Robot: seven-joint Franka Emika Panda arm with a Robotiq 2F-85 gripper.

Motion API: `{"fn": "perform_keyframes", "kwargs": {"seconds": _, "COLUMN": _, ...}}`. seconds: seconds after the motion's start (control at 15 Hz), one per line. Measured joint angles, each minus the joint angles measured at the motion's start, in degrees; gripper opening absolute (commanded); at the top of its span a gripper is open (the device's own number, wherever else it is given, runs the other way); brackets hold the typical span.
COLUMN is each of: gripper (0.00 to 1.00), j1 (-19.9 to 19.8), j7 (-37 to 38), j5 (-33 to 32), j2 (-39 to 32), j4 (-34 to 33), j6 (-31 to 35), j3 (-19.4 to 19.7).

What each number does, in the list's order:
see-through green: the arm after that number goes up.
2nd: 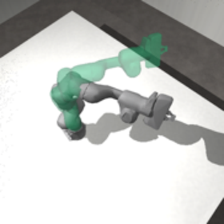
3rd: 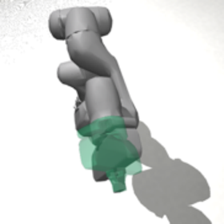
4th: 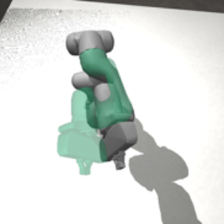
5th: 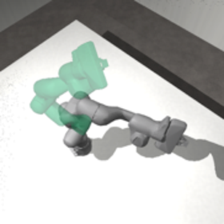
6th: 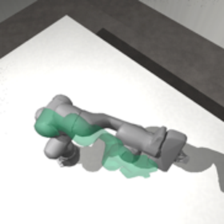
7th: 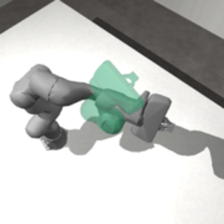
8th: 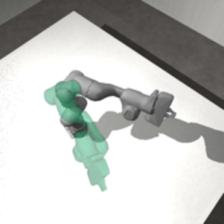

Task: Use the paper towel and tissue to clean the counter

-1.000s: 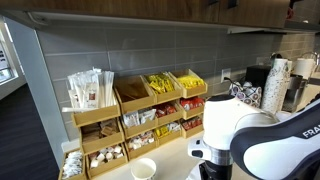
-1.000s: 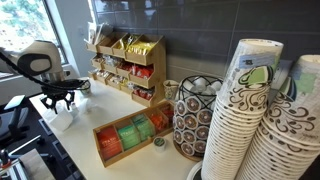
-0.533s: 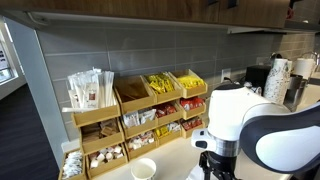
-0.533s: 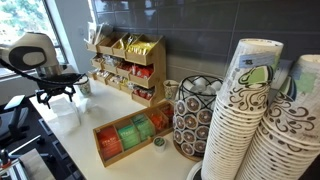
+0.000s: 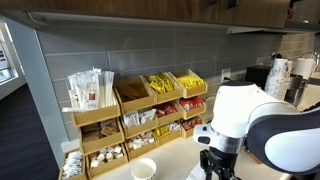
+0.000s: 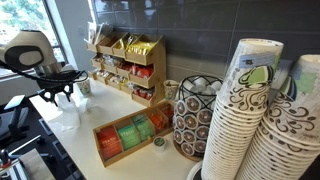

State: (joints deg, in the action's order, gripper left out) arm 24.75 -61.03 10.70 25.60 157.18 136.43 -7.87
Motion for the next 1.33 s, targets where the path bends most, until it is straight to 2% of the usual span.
{"fn": "perform_keyframes", "kwargs": {"seconds": 0.13, "gripper": 0.12, "j1": -0.12, "j7": -0.11, "j5": -0.26, "j2": -0.9, "j4": 0.0, "j6": 2.73, "j3": 0.19}}
{"fn": "perform_keyframes", "kwargs": {"seconds": 0.33, "gripper": 0.03, "j1": -0.25, "j7": -0.22, "j5": -0.47, "j2": -3.14, "j4": 0.0, "j6": 4.89, "j3": 0.72}}
{"fn": "perform_keyframes", "kwargs": {"seconds": 0.73, "gripper": 0.1, "j1": -0.72, "j7": -0.63, "j5": -0.29, "j2": -8.67, "j4": 0.16, "j6": 5.04, "j3": 2.02}}
{"fn": "perform_keyframes", "kwargs": {"seconds": 1.0, "gripper": 0.09, "j1": -0.94, "j7": -2.47, "j5": -0.01, "j2": -10.71, "j4": 0.21, "j6": 4.2, "j3": 2.2}}
{"fn": "perform_keyframes", "kwargs": {"seconds": 1.33, "gripper": 0.08, "j1": -0.87, "j7": -6.99, "j5": 0.09, "j2": -10.54, "j4": -0.12, "j6": -2.77, "j3": 1.83}}
